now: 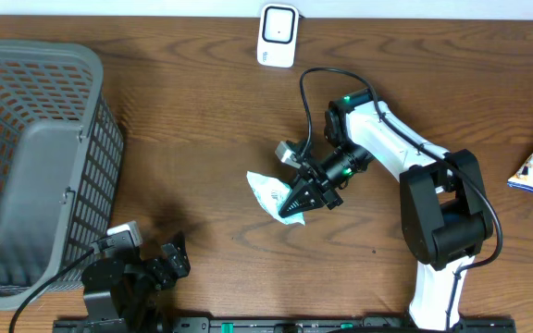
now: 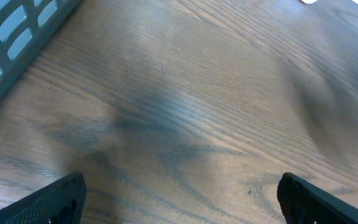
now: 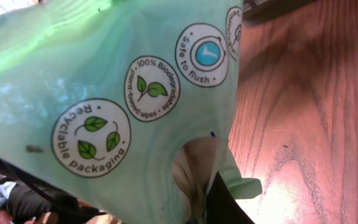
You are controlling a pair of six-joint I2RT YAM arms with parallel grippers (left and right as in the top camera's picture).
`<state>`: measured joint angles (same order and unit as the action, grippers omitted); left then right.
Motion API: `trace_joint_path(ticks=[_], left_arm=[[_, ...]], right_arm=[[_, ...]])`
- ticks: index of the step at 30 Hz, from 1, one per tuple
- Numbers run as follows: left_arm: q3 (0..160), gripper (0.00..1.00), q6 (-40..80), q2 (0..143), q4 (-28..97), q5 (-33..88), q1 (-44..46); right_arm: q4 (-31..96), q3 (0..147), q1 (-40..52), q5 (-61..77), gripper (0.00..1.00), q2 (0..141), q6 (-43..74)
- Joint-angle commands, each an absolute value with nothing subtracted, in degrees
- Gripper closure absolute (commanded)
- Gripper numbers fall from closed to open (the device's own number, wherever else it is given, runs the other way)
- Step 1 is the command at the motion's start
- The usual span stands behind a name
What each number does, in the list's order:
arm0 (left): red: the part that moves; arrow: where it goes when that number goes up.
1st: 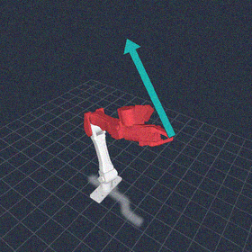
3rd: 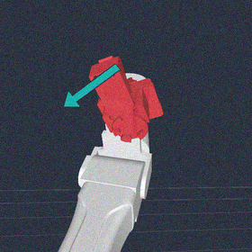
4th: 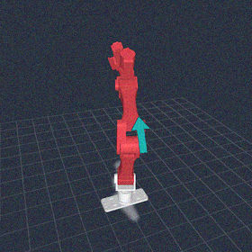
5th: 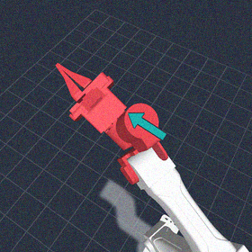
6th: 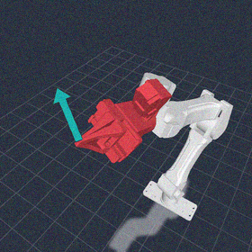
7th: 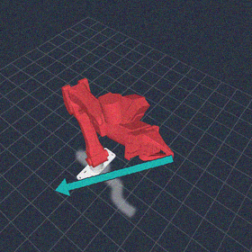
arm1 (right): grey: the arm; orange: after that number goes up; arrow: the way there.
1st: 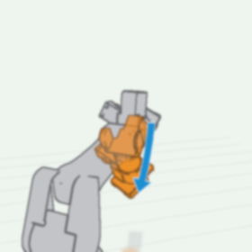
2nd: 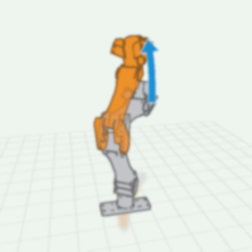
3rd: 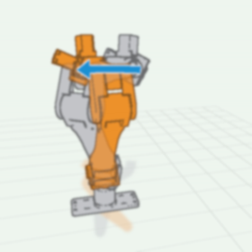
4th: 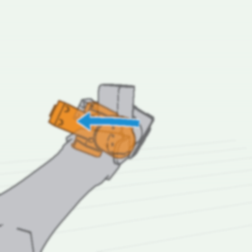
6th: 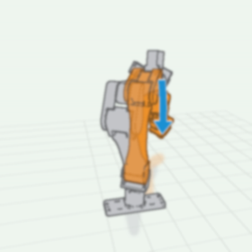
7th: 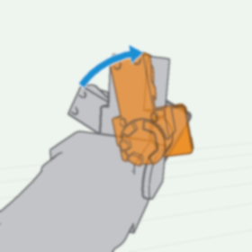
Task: Scan the item barcode
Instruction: 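Lift the mint-green pack and reorient it in the right gripper, then hold the mint-green pack up to the white scanner face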
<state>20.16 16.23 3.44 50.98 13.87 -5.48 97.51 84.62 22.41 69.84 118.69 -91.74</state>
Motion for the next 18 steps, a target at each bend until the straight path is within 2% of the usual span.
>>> trace_joint_path(ticks=[1,4,7,11,13,14,18], left_arm=[[20.2,0.02,15.5,3.3,51.0,14.5,-5.7],[20.2,0.02,15.5,3.3,51.0,14.5,-5.7],[20.2,0.02,15.5,3.3,51.0,14.5,-5.7],[20.2,0.02,15.5,3.3,51.0,14.5,-5.7],[20.2,0.02,15.5,3.3,51.0,14.5,-5.7],[20.2,0.02,15.5,3.3,51.0,14.5,-5.7],[20.2,0.02,15.5,3.3,51.0,14.5,-5.7]], right_arm=[[97.0,85.2,22.4,69.6,0.99,118.6,-94.4],[94.6,85.3,22.2,68.2,0.99,118.6,-94.0],[87.9,86.2,21.0,67.2,0.99,118.6,-84.4],[70.4,88.3,19.0,54.8,0.99,118.6,-52.9],[61.4,89.2,18.7,42.5,0.99,118.6,-35.9],[56.3,90.0,18.8,30.9,0.99,118.6,-25.3],[49.8,92.9,19.4,11.6,0.99,118.6,-14.7]])
